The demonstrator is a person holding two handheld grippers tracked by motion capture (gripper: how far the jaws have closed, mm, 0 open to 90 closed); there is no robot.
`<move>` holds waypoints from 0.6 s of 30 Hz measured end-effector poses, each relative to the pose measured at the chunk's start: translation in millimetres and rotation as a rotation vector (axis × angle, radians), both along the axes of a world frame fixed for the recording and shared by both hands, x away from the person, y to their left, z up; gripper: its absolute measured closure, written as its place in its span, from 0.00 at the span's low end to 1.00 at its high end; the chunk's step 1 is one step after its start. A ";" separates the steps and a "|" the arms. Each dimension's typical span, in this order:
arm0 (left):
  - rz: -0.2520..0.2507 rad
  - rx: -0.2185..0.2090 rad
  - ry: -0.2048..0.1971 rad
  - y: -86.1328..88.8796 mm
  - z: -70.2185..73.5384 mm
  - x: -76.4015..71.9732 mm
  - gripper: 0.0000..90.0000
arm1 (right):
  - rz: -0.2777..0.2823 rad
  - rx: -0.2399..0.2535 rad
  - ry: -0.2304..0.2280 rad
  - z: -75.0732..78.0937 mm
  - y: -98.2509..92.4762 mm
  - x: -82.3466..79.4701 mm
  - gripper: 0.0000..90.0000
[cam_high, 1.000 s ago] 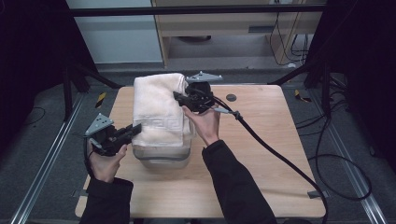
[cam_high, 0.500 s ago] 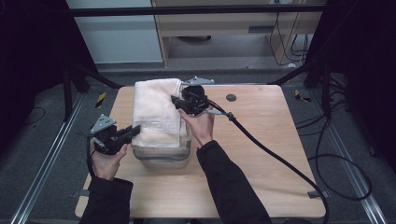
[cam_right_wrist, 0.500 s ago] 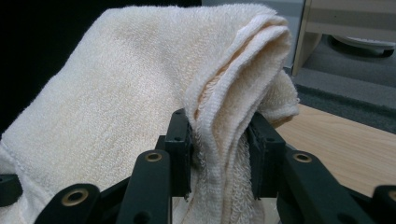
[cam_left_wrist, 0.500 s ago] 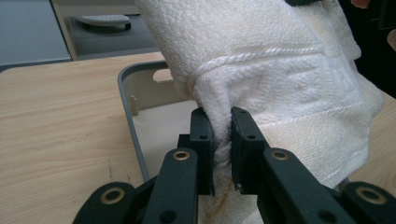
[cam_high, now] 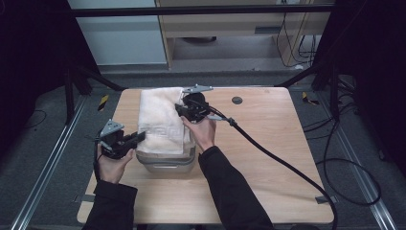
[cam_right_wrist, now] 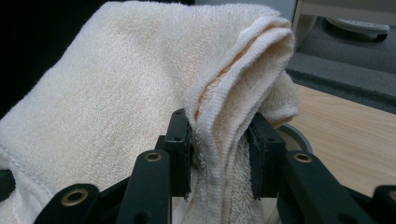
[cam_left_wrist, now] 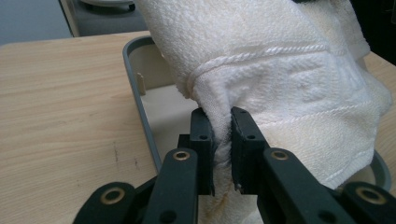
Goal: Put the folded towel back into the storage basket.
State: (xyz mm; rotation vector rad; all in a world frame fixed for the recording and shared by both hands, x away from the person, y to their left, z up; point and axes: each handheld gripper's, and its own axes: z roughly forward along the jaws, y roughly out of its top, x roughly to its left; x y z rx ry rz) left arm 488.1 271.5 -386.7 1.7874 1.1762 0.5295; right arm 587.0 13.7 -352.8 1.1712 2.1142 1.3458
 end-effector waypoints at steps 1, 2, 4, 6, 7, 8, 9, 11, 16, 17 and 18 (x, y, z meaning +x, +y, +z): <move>0.000 -0.002 0.004 -0.3 -1.5 0.7 0.89 | 0.000 0.003 0.005 -1.8 -0.1 0.5 0.73; 0.000 -0.002 0.008 -0.5 -2.5 1.2 0.89 | -0.001 0.006 0.010 -3.8 -0.5 1.2 0.73; -0.005 0.009 0.017 -1.6 -4.9 2.5 0.89 | -0.006 0.005 0.021 -8.1 -1.5 2.0 0.73; -0.007 0.015 0.022 -3.8 -7.8 3.8 0.89 | -0.010 0.006 0.028 -12.6 -2.8 2.8 0.73; -0.009 0.021 0.026 -4.6 -9.0 4.3 0.89 | -0.012 0.005 0.033 -14.7 -3.4 3.3 0.73; -0.007 0.024 0.029 -5.4 -10.0 4.7 0.89 | -0.015 0.002 0.036 -16.5 -3.6 3.5 0.73; -0.009 0.031 0.033 -5.9 -10.9 4.9 0.89 | -0.016 -0.001 0.036 -18.5 -3.8 3.9 0.73; -0.008 0.036 0.039 -6.7 -13.0 5.7 0.89 | -0.017 0.001 0.042 -22.2 -4.0 4.7 0.73; -0.008 0.049 0.056 -10.0 -18.7 8.0 0.89 | -0.024 -0.005 0.056 -29.8 -4.3 6.5 0.73; -0.009 0.051 0.057 -10.2 -19.4 8.3 0.89 | -0.025 -0.008 0.060 -31.1 -4.1 6.9 0.73; -0.008 0.051 0.061 -10.3 -20.2 8.8 0.89 | -0.025 -0.012 0.059 -32.4 -4.1 7.5 0.72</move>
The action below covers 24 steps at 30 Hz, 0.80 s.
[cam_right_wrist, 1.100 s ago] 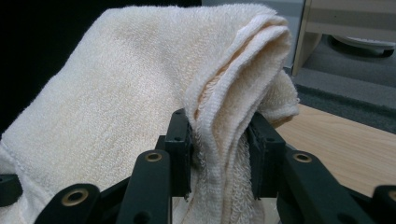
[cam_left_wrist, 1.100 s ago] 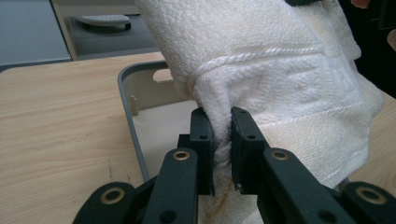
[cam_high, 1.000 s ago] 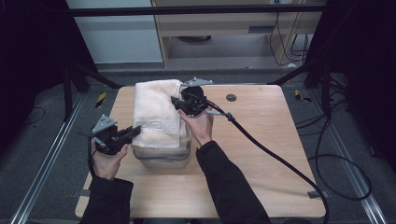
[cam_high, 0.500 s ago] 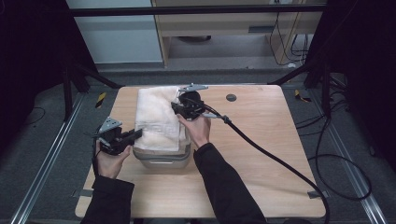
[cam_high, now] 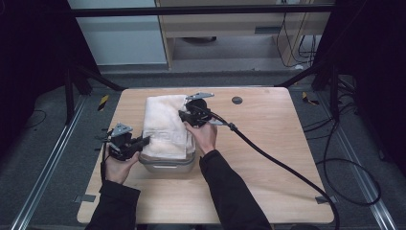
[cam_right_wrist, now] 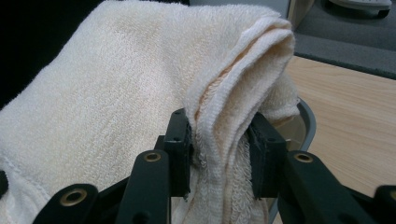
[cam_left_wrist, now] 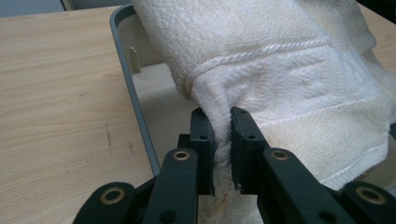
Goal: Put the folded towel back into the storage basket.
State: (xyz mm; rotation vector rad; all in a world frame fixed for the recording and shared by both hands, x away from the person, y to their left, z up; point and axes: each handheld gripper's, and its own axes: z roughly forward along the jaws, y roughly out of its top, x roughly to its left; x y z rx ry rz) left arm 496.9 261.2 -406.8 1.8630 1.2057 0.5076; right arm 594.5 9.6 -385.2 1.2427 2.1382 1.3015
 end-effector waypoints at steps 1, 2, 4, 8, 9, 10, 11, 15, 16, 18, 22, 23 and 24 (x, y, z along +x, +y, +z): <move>0.001 0.000 0.001 0.0 -0.5 0.2 0.89 | 0.002 -0.002 0.001 -1.5 0.0 0.6 0.72; 0.000 0.002 0.002 0.0 -1.2 0.7 0.89 | 0.001 -0.003 0.002 -2.4 0.1 0.9 0.72; 0.003 0.008 0.009 -0.6 -3.0 1.4 0.89 | 0.000 -0.003 0.006 -4.7 0.6 1.5 0.72; 0.002 0.018 0.020 -1.1 -6.8 3.4 0.89 | 0.000 -0.015 0.012 -10.1 1.7 2.7 0.72; 0.003 0.020 0.023 -1.3 -7.9 3.9 0.89 | -0.001 -0.013 0.017 -10.8 1.8 3.0 0.72; 0.005 0.021 0.024 -1.5 -8.6 4.3 0.89 | 0.000 -0.014 0.019 -12.3 2.0 3.7 0.72; 0.006 0.024 0.027 -1.6 -9.1 4.6 0.89 | 0.001 -0.017 0.017 -13.5 2.1 4.3 0.72; 0.007 0.041 0.037 -2.2 -12.3 6.2 0.89 | 0.000 -0.028 0.025 -18.2 3.6 5.3 0.72; 0.008 0.047 0.040 -2.5 -13.2 6.5 0.89 | 0.000 -0.030 0.029 -19.9 3.9 5.5 0.72; 0.006 0.060 0.048 -3.3 -14.8 7.4 0.89 | 0.001 -0.043 0.033 -23.8 4.3 6.4 0.72; 0.007 0.073 0.059 -3.7 -18.3 8.6 0.89 | 0.001 -0.058 0.042 -30.4 6.6 7.5 0.72; 0.009 0.073 0.062 -3.9 -19.1 8.9 0.89 | 0.001 -0.058 0.046 -31.3 7.1 7.5 0.72; 0.009 0.076 0.063 -4.0 -19.6 9.1 0.89 | 0.001 -0.064 0.044 -32.3 7.4 7.7 0.72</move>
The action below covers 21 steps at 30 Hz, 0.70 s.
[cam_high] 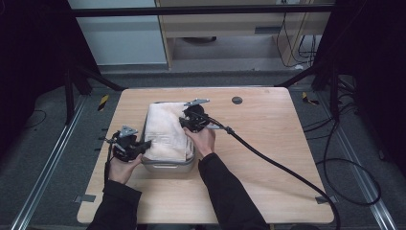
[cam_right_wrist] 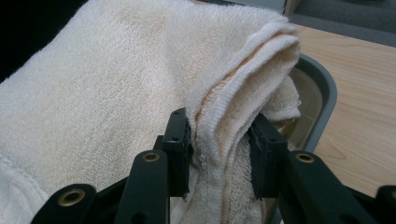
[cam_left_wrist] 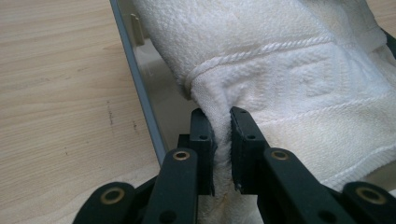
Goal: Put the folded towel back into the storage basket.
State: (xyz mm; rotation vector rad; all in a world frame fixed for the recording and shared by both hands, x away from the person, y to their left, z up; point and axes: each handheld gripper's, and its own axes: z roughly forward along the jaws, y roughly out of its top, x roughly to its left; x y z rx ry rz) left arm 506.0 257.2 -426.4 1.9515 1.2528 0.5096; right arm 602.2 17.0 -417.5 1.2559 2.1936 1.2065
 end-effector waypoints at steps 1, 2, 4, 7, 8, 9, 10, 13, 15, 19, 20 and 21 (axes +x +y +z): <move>0.001 0.001 0.003 -0.4 -0.2 0.0 0.89 | 0.001 -0.005 0.001 -0.8 0.2 0.1 0.71; 0.001 0.006 0.005 -0.7 -0.4 0.1 0.89 | 0.002 -0.010 0.002 -1.6 0.6 0.0 0.71; 0.001 0.015 0.006 -1.5 -0.9 0.2 0.89 | 0.006 -0.023 -0.001 -3.5 1.0 0.3 0.71; 0.005 0.031 0.012 -2.4 -1.6 0.4 0.88 | 0.011 -0.039 0.000 -5.5 1.5 0.2 0.70; 0.007 0.032 0.012 -2.5 -1.6 0.4 0.87 | 0.013 -0.045 -0.002 -6.2 1.7 0.3 0.69; 0.008 0.032 0.014 -2.5 -1.7 0.6 0.87 | 0.015 -0.047 -0.003 -6.4 1.8 0.2 0.68; 0.008 0.034 0.013 -2.5 -1.7 0.5 0.86 | 0.017 -0.054 -0.007 -6.7 1.9 0.1 0.68; 0.018 0.029 0.014 -1.8 -1.4 0.7 0.84 | 0.024 -0.075 -0.019 -7.6 2.2 -0.6 0.67; 0.025 0.030 0.012 -1.5 -1.2 0.8 0.82 | 0.029 -0.090 -0.023 -8.3 2.4 -1.0 0.66; 0.029 0.010 -0.011 0.2 2.4 -0.9 0.79 | 0.041 -0.127 -0.046 -8.2 2.3 -2.7 0.64; 0.028 0.005 -0.015 0.2 4.0 -1.5 0.79 | 0.048 -0.130 -0.060 -6.8 2.0 -3.5 0.63; 0.032 0.003 -0.028 -0.4 6.7 -3.0 0.79 | 0.052 -0.125 -0.063 -5.5 1.8 -4.0 0.63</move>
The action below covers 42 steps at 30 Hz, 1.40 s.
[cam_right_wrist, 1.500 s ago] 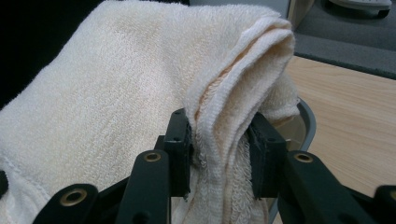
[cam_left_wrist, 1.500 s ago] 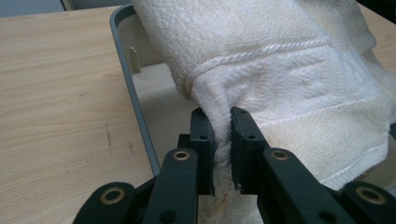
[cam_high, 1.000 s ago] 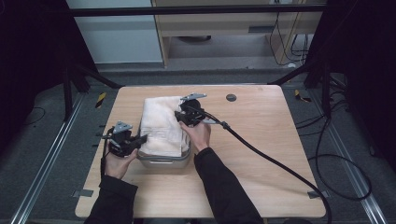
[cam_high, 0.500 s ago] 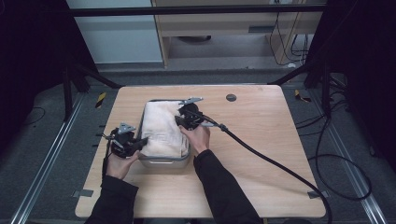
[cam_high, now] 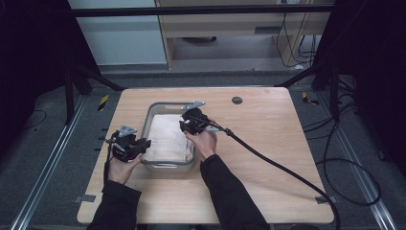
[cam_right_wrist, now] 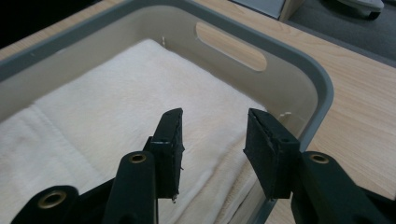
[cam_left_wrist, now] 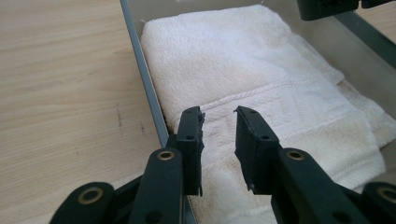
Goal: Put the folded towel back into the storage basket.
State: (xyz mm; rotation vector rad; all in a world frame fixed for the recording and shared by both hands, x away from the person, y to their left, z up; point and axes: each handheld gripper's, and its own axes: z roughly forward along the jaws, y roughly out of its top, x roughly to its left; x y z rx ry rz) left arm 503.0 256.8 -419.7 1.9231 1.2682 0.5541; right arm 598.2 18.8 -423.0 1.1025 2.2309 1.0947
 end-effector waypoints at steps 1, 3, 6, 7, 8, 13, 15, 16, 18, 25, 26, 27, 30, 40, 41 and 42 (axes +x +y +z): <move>-0.001 -0.004 -0.010 -0.2 2.1 -1.2 0.78 | 0.003 0.008 -0.004 2.8 -0.6 -1.2 0.62; -0.005 -0.012 -0.024 -0.6 5.8 -3.3 0.77 | 0.007 0.015 -0.018 8.0 -2.3 -3.2 0.60; -0.014 -0.020 -0.045 -1.8 10.1 -6.3 0.76 | 0.015 0.024 -0.032 13.8 -5.9 -6.4 0.57; -0.017 -0.023 -0.056 -2.2 11.6 -7.3 0.75 | 0.019 0.033 -0.036 16.3 -8.2 -8.1 0.55; -0.019 -0.025 -0.059 -2.3 12.2 -7.7 0.74 | 0.021 0.042 -0.044 18.9 -10.9 -9.8 0.53; -0.034 -0.042 -0.102 -2.7 18.0 -13.1 0.67 | 0.027 0.070 -0.045 27.3 -24.6 -17.3 0.42; -0.036 -0.048 -0.120 -3.4 19.5 -15.6 0.64 | 0.028 0.074 -0.046 29.9 -32.2 -21.2 0.37; -0.037 -0.050 -0.133 -3.8 20.2 -17.1 0.62 | 0.025 0.074 -0.051 31.2 -36.4 -23.3 0.34; -0.035 -0.053 -0.154 -3.8 20.8 -19.6 0.57 | 0.019 0.087 -0.059 33.4 -45.8 -28.2 0.30; -0.045 -0.052 -0.180 -3.0 17.5 -26.9 0.47 | 0.004 0.119 -0.079 36.0 -83.8 -46.0 0.20; -0.046 -0.050 -0.180 -2.0 17.1 -28.6 0.46 | 0.001 0.129 -0.077 33.8 -97.7 -53.5 0.19; -0.047 -0.051 -0.176 -0.9 16.8 -30.0 0.46 | 0.001 0.133 -0.078 32.1 -104.3 -56.9 0.18; -0.043 -0.054 -0.185 3.9 15.8 -35.4 0.44 | -0.009 0.153 -0.073 25.6 -125.5 -67.4 0.17; -0.018 -0.067 -0.210 16.5 13.9 -44.2 0.39 | -0.085 0.176 -0.056 0.1 -197.8 -99.1 0.13; -0.018 -0.063 -0.211 16.9 13.5 -44.9 0.39 | -0.085 0.176 -0.056 0.1 -197.8 -99.1 0.13; -0.017 -0.056 -0.216 17.5 12.8 -46.0 0.38 | -0.091 0.176 -0.059 -1.7 -202.7 -101.3 0.13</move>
